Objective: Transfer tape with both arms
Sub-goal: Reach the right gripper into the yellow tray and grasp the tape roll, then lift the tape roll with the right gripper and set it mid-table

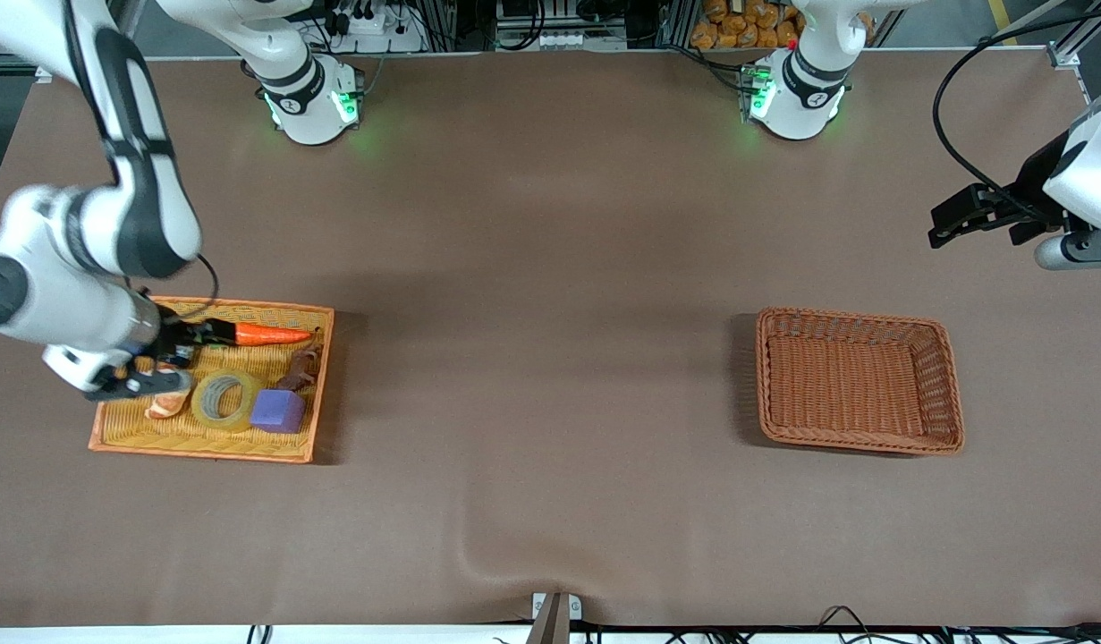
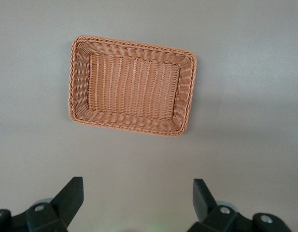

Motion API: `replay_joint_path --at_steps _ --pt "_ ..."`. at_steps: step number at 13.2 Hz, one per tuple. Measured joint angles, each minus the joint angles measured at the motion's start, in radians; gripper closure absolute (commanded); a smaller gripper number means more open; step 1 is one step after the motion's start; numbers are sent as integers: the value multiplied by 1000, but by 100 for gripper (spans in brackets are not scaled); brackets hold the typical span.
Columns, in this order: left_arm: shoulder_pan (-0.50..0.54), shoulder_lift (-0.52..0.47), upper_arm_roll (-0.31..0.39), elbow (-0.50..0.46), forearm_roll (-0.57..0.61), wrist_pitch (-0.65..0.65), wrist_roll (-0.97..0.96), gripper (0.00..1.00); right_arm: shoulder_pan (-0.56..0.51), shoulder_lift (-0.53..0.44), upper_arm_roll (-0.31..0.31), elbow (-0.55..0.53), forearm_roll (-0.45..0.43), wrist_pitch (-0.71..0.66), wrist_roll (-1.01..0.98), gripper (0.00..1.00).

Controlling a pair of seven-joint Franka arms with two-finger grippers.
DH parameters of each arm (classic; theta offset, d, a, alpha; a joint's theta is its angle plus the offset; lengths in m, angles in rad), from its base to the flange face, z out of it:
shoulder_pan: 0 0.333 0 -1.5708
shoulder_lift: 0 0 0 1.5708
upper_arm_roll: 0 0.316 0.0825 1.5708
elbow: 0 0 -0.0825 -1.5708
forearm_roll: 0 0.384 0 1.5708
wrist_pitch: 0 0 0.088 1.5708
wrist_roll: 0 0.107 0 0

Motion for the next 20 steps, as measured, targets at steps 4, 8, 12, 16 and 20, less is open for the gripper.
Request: replay_joint_path --at_steps 4,8,12,16,20 --pt "-8 0 -1 0 0 0 0 0 -19 148 -4 7 0 188 -138 0" --pt "-8 1 -1 0 0 5 0 0 -37 185 -7 15 22 220 -168 30" --pt "-8 1 0 1 0 5 0 0 -37 187 -4 17 62 211 -171 29" --pt "-9 1 -9 1 14 5 0 0 -37 188 -3 17 67 189 -171 76" --pt "-3 -1 -7 5 17 5 0 0 -35 188 0 21 73 172 -175 100"
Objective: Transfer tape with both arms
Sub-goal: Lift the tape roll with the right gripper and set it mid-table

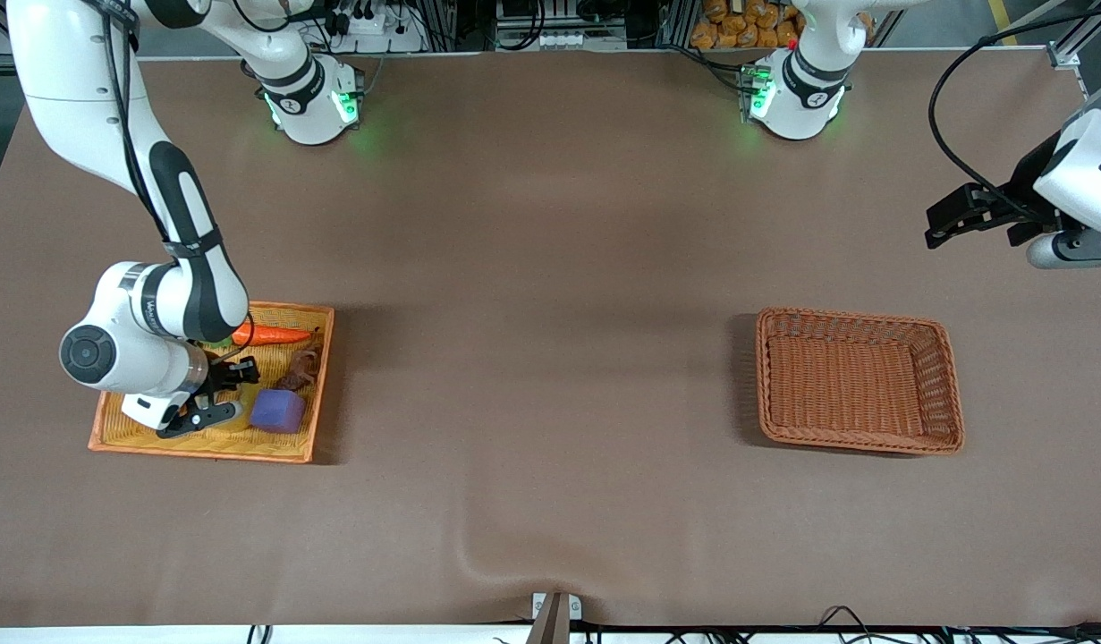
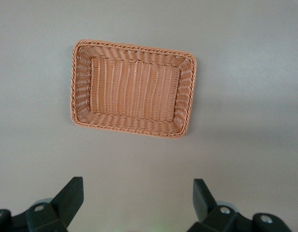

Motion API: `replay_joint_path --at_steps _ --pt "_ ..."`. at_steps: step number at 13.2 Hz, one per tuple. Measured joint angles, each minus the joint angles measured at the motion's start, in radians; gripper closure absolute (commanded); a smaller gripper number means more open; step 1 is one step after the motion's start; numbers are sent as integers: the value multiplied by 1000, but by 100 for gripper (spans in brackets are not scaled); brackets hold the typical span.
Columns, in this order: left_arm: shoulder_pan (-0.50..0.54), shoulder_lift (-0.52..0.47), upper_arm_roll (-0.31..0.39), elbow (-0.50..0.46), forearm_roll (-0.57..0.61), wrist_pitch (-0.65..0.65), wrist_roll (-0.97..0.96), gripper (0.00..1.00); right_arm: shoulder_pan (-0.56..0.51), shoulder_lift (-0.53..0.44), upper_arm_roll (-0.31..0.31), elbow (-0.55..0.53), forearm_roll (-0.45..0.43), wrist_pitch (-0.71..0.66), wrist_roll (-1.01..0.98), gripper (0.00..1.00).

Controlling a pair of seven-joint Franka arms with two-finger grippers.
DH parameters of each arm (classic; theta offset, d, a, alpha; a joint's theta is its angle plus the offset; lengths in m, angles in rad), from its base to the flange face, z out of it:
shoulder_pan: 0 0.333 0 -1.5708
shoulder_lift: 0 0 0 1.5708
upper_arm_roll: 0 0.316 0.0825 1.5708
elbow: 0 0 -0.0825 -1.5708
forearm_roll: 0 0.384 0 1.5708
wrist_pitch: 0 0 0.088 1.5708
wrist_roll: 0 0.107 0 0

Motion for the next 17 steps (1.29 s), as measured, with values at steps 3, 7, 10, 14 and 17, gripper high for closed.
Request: replay_joint_path --at_steps 3,7,10,14,17 --pt "10 -9 10 6 0 0 46 0 4 -12 1 30 1 -80 -5 100" --pt "62 -38 14 11 1 -2 141 0 52 -122 3 185 2 -364 -6 100" --pt "68 -40 13 11 1 -2 147 0 158 -183 13 323 27 -544 155 100" --pt "66 -30 9 8 1 -2 147 0 474 -131 30 392 120 -462 699 100" --pt "63 -23 7 7 1 -1 147 0 702 22 31 484 126 -260 1132 100"
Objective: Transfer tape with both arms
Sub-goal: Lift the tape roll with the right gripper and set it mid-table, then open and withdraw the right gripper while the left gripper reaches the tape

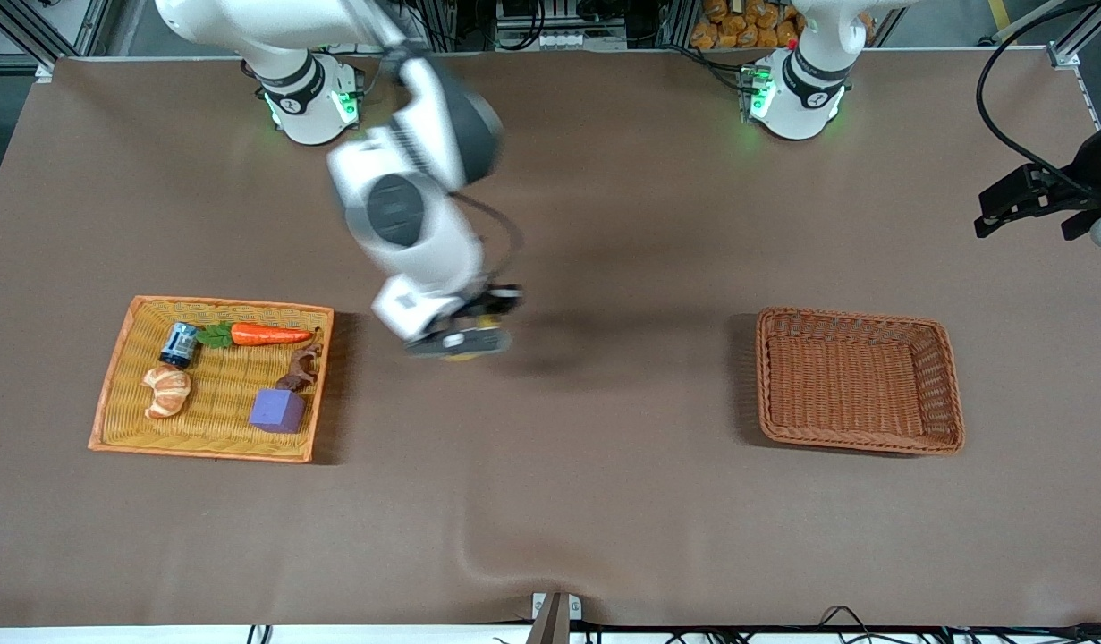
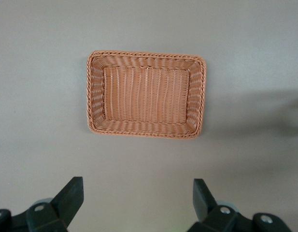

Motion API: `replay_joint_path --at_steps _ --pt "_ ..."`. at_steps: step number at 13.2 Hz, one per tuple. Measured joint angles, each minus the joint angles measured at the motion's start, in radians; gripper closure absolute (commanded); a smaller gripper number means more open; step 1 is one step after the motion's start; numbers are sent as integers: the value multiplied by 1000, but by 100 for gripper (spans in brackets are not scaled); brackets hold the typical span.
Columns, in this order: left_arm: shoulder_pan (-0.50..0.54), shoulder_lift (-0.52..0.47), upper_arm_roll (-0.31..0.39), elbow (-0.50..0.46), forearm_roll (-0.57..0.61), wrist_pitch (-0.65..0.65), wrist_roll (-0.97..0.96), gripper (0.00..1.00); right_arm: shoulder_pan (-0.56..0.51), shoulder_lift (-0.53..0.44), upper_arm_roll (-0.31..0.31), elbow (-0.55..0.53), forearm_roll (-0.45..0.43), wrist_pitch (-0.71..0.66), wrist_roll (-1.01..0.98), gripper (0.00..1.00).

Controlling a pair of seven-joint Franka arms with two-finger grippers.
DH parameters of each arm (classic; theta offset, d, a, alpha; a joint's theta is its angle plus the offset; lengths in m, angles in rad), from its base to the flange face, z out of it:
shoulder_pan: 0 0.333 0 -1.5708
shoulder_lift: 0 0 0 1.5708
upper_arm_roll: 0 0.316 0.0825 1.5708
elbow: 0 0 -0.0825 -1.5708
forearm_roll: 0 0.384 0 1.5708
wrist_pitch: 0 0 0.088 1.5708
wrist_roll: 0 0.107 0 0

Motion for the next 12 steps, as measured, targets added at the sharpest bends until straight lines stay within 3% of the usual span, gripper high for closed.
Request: replay_joint_path --at_steps 2,3,4,5,7,8,12 --pt "-1 2 -1 0 0 0 0 0 103 123 2 60 0 152 213 100" --pt "-2 3 -2 -1 0 0 0 0 134 182 12 79 1 229 282 94" --pt "-3 6 -3 -1 0 2 0 0 150 238 32 93 1 296 332 51" --pt "-4 12 -4 -3 0 5 0 0 155 289 44 109 1 344 364 32" --pt "-3 38 -5 -17 0 31 0 0 131 333 39 141 1 347 381 5" --pt "-3 55 -5 -31 0 57 0 0 94 326 40 167 1 282 368 0" --pt "-41 110 -34 -96 -1 151 -106 0 -105 181 49 246 1 -63 45 0"
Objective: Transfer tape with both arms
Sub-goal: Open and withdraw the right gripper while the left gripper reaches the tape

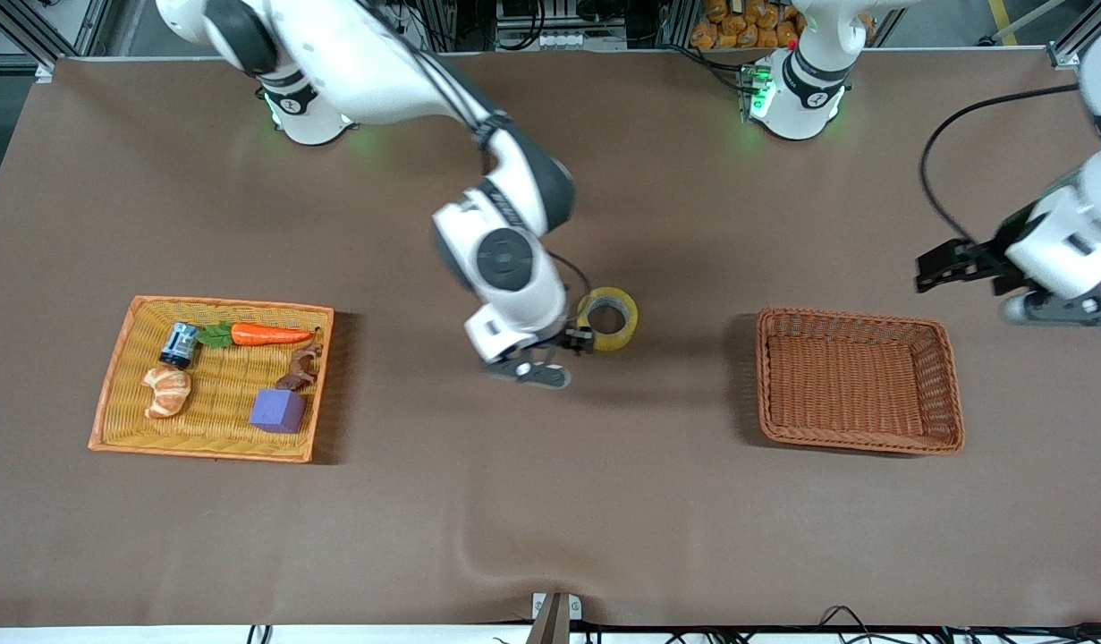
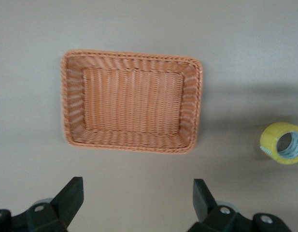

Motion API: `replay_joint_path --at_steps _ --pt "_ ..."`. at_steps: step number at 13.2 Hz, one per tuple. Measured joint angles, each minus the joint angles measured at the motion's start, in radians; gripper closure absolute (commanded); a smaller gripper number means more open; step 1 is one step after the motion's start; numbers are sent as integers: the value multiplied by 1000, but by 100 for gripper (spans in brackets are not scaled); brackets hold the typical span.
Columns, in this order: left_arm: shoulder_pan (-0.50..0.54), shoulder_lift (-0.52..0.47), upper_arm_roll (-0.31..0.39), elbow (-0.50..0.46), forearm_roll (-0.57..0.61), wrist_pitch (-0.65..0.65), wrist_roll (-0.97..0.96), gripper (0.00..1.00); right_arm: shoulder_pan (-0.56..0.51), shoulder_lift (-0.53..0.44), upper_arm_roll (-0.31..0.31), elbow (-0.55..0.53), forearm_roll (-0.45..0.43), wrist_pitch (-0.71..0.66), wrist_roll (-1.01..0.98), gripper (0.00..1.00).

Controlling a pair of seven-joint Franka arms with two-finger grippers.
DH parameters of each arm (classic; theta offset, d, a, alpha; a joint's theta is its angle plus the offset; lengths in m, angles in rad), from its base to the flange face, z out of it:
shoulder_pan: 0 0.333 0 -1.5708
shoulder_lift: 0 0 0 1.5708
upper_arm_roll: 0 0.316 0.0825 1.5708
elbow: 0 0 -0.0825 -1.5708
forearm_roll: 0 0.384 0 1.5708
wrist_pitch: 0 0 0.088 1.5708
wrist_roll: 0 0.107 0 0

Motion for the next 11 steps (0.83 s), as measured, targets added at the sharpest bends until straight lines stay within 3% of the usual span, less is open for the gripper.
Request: replay_joint_path --at_steps 5,8,11 --pt "-58 48 -97 -92 0 105 -150 0 -69 -293 -126 -200 -13 -115 -282 0" --pt "-91 62 -168 -197 0 232 -314 0 -215 -423 -141 -253 -14 -250 -538 0" --pt "-204 100 -207 -299 0 372 -512 0 -314 -530 -146 -262 -28 -366 -622 0"
